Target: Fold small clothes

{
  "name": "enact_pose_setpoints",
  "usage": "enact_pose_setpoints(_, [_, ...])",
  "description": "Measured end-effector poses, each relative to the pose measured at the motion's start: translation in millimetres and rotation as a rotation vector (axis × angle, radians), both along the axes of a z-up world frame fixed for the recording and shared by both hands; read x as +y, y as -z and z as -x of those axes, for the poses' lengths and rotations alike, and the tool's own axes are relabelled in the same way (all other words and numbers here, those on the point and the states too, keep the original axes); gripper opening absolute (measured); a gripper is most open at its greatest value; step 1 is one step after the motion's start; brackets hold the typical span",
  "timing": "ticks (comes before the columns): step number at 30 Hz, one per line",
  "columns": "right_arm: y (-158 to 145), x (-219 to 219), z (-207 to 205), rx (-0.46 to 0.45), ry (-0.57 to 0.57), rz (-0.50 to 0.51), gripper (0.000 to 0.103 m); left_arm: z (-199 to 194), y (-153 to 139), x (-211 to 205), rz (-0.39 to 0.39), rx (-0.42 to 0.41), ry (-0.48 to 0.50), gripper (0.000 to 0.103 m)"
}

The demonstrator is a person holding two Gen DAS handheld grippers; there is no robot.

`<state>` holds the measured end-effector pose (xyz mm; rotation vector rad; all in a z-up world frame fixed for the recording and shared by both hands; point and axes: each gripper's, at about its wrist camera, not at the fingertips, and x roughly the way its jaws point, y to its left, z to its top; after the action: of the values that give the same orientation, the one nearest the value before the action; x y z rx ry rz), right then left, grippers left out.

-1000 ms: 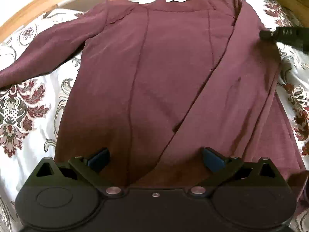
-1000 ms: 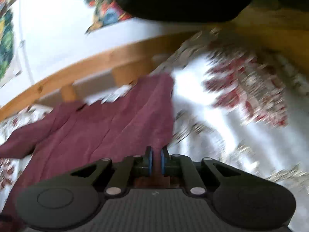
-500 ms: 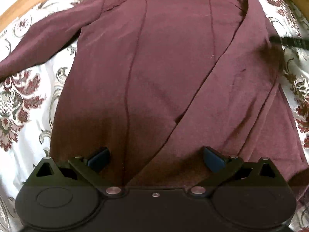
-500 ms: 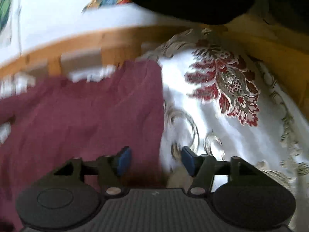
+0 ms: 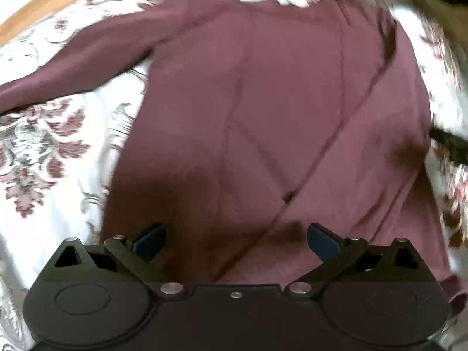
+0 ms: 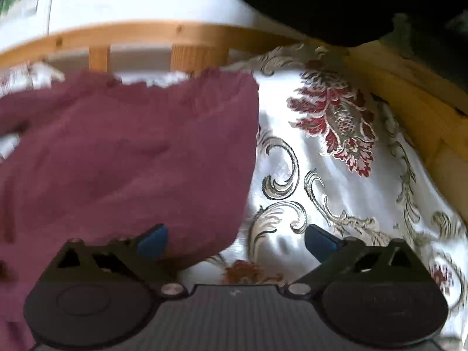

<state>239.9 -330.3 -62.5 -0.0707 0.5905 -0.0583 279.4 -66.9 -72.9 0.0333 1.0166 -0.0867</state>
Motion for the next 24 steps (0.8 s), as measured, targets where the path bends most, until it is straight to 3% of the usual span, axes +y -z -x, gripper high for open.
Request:
enact_pose_setpoints(4, [-13, 8, 28, -0.017, -0.036, -0.115, 0.103, 6, -26, 33, 0.018, -0.097, -0.115, 0.102])
enact_pose_setpoints(9, [-23, 22, 70, -0.031, -0.098, -0.143, 0.103, 25, -69, 92, -0.016, -0.262, -0.296, 0.102])
enact_pose_setpoints(12, [-27, 29, 88, -0.046, -0.136, -0.160, 0.103, 26, -87, 127, -0.075, -0.334, -0.327, 0.102])
enact_pose_setpoints(19, [-23, 38, 77, -0.049, -0.175, -0.166, 0.103, 6, -94, 188, -0.471, -0.400, -0.187, 0.102])
enact_pose_setpoints(24, [-15, 42, 71, -0.031, -0.188, -0.167, 0.103, -11, -84, 215, -0.612, -0.317, -0.026, 0.096])
